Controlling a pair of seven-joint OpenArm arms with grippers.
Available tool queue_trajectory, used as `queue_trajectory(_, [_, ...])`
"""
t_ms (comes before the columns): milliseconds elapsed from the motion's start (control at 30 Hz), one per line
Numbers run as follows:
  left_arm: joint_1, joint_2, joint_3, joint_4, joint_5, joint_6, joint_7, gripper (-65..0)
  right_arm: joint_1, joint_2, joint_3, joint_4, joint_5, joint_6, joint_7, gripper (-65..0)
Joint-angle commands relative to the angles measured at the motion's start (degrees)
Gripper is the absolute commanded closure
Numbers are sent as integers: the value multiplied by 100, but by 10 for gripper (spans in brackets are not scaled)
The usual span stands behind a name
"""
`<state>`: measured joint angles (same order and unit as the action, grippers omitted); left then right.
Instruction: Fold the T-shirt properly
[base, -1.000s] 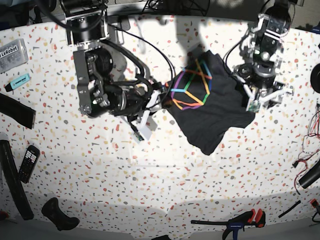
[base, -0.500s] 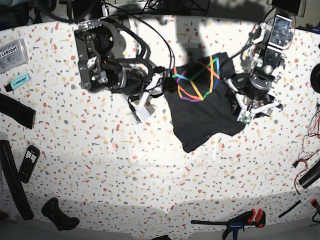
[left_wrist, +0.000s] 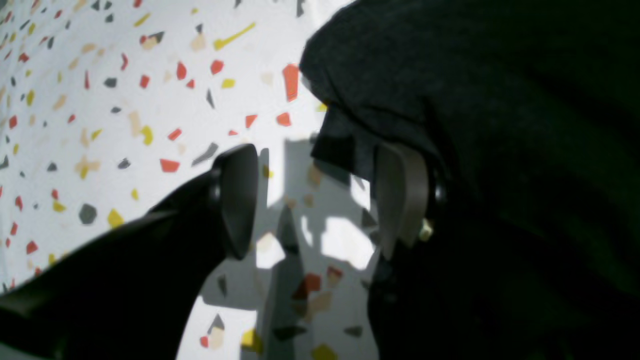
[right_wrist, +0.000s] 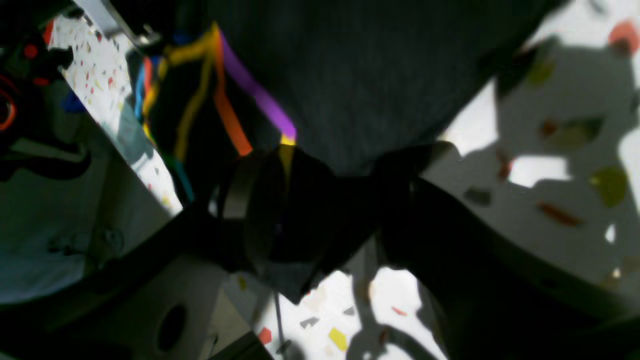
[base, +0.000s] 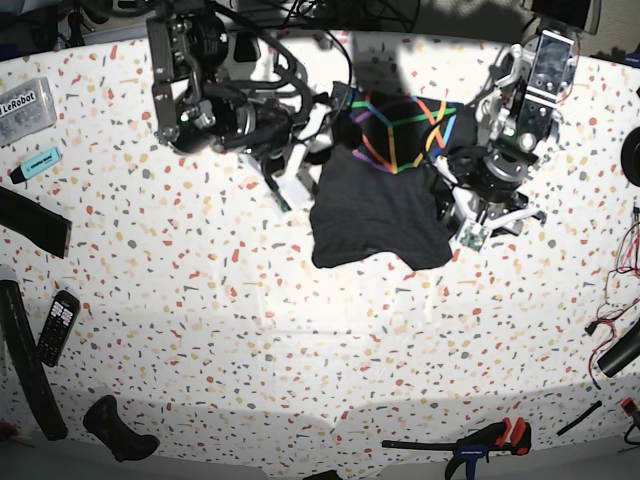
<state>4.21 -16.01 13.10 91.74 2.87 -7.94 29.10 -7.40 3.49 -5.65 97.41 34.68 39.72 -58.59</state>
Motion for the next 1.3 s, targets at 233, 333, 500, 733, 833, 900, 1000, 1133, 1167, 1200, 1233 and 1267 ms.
queue_trajectory(233, [-181,-190,-35,92,-514,17,527,-355,72,2,7,205,-286,28,203,-323])
queue_trajectory(333, [-170,-345,-37,151,-695,17,551,-355,72,2,59,452,-474,28,219,-323])
queue_trajectory(500, [28,-632,-44,671,-791,48,586,-355,70,2,339,1036,-468,28,136,-323])
queue_trajectory(733, [706,-868,-140,2092,-756,256,791,-355,-79,39,804,2050,-391,28,-525,-323])
queue_trajectory(833, [1086,-861,-557,2531,-750,262,890,-355,-385,76,1130,2479,-249,28,-542,-323])
queue_trajectory(900, [1322,-861,-966,2697,-820,260,940,-355,-634,116,1364,2723,-256,28,-542,-323])
queue_trajectory(1000, [1657,-861,-1628,2811,-1283,227,1211,-355,-1038,225,1733,3016,-227,28,-540,-323])
queue_trajectory(1133, [2269,-861,-2339,3075,-1696,-155,1307,-355,-1565,549,2179,3318,72,28,-627,-323])
queue_trajectory(1167, [2428,-861,-2476,3167,-1753,-181,1309,-355,-1703,636,2277,3381,74,28,-627,-323])
queue_trajectory(1200, [2588,-863,-2603,3263,-1810,-199,1311,-355,-1845,719,2376,3440,72,28,-627,-323])
queue_trajectory(1233, [2752,-861,-2706,3366,-1840,-199,1314,-355,-1991,791,2472,3497,72,28,-627,-323])
queue_trajectory(1267, [2918,-861,-2793,3464,-1845,-199,1325,-355,-2146,848,2566,3550,74,28,-627,-323])
